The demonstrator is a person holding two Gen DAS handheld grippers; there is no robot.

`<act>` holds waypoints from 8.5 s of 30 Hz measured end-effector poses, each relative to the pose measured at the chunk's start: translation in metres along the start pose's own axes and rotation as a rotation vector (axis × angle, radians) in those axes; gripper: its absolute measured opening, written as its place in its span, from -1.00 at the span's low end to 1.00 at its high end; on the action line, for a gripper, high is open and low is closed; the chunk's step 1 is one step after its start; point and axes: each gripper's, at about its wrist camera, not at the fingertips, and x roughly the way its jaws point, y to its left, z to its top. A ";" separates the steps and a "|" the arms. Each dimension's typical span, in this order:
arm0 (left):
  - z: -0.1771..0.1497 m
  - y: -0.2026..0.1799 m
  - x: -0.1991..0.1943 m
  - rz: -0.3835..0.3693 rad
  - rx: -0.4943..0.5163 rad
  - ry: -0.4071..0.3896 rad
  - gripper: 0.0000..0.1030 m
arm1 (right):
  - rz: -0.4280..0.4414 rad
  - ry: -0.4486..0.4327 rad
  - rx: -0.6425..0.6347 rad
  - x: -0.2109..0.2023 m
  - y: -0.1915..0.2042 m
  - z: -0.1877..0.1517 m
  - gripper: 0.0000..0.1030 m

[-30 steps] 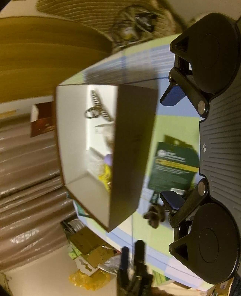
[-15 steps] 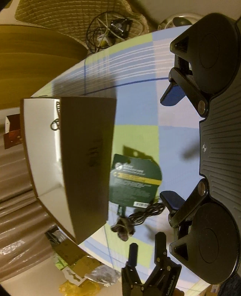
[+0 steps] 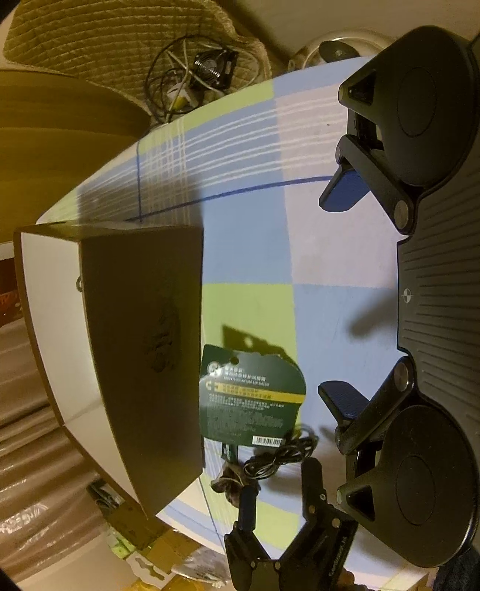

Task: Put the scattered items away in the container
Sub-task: 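Withdraw both tools from the box toward the green card and cable, then grasp the green hanging card with the right tool, then lift the green card with the right tool and roll it toward the box, then lower the green card into the box and open the right tool, then withdraw both tools from the box back toward the table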

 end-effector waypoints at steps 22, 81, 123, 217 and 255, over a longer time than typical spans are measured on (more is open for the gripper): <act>-0.013 0.002 0.005 0.006 0.027 -0.021 0.80 | 0.109 0.002 -0.033 0.024 0.007 0.014 0.85; -0.085 0.062 -0.066 0.196 -0.255 -0.006 0.78 | 0.411 -0.136 0.169 0.011 0.030 0.026 -1.00; 0.002 0.044 -0.131 0.136 -0.178 -0.220 0.76 | 0.537 -0.331 0.505 -0.060 -0.015 0.046 -1.00; 0.143 0.114 0.021 0.134 -0.121 -0.021 0.85 | -0.094 -0.197 -0.343 0.068 0.041 0.169 0.87; 0.139 0.104 -0.007 0.156 -0.152 -0.057 0.92 | -0.095 -0.253 -0.326 0.040 0.055 0.163 0.96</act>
